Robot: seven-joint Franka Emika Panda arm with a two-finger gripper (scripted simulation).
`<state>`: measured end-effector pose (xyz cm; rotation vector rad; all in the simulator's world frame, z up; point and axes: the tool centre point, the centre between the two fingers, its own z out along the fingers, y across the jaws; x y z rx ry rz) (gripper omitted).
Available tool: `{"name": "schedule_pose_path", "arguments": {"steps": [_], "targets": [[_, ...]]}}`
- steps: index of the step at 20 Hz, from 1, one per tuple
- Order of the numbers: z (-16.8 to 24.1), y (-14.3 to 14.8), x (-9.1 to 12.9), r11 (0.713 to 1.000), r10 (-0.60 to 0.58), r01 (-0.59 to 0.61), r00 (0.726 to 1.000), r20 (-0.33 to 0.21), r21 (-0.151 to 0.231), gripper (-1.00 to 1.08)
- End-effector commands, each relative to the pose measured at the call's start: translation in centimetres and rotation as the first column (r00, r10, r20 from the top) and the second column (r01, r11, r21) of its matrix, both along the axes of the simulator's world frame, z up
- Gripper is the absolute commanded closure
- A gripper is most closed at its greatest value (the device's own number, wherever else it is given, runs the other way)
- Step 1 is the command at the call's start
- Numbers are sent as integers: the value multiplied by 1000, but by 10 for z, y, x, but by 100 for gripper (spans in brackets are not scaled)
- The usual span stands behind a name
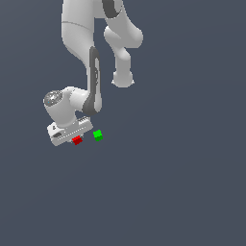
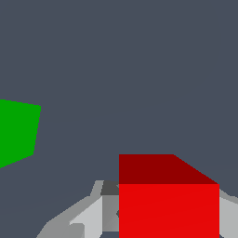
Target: Stack the red cube on top of the green cube.
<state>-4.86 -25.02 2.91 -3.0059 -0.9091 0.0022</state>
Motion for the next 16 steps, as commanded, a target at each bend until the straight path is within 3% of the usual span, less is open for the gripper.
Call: {"name": "schedule_pose_path", "arguments": {"steps": [1,16], "targets": [[10,0,0,1000,0,0,1000,2,-1,108],[90,0,0,1000,0,0,1000,2,-1,108]]}}
